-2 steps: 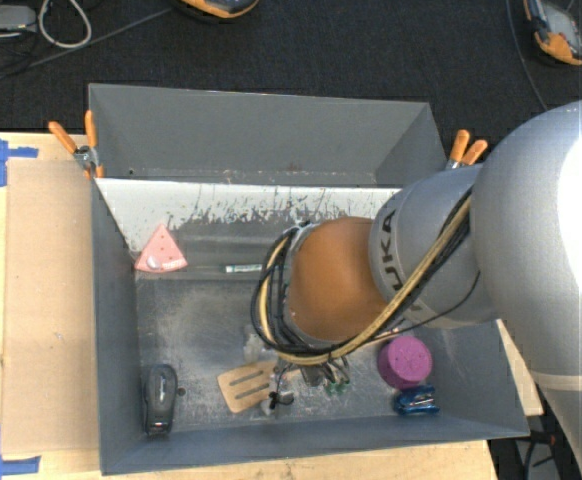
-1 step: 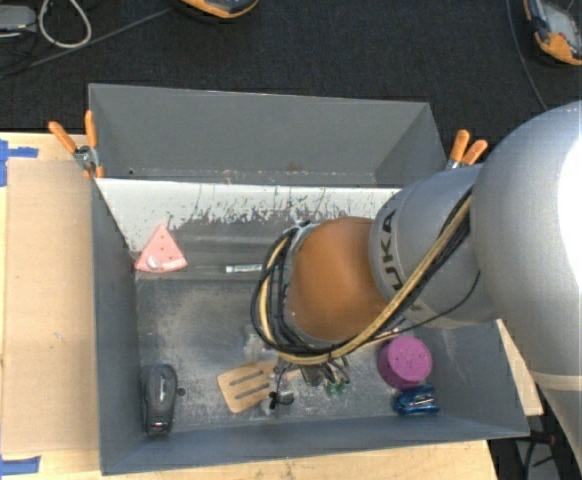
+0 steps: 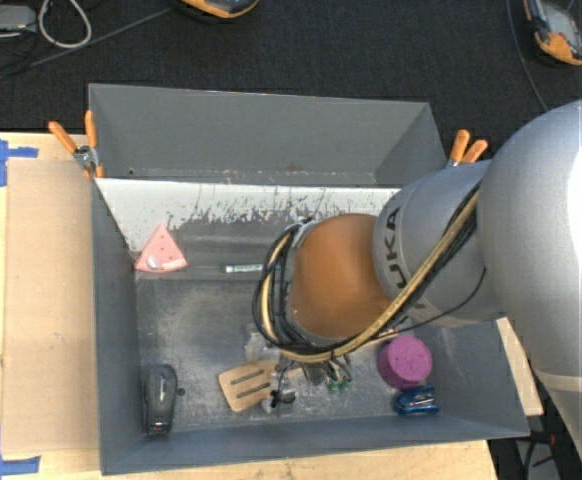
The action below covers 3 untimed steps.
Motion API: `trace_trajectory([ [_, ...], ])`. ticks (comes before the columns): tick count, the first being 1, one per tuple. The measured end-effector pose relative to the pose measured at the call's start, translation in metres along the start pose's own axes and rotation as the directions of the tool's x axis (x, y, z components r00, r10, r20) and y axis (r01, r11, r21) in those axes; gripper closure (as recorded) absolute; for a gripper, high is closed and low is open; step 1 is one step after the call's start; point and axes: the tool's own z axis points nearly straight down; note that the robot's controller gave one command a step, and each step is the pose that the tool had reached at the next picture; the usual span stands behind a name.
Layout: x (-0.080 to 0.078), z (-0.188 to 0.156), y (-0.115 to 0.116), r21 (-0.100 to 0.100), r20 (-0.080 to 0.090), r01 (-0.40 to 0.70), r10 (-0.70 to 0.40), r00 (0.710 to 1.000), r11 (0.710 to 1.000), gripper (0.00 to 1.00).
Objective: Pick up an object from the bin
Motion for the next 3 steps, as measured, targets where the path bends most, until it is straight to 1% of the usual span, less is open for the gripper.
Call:
trace_trajectory([
  [2, 0.001, -0.024, 0.001, -0.001, -0.001, -0.001, 0.001, 1.000, 1.000, 1.00],
  [3, 0.002, -0.059, 0.001, -0.001, -0.006, -0.001, 0.001, 1.000, 1.000, 1.00],
])
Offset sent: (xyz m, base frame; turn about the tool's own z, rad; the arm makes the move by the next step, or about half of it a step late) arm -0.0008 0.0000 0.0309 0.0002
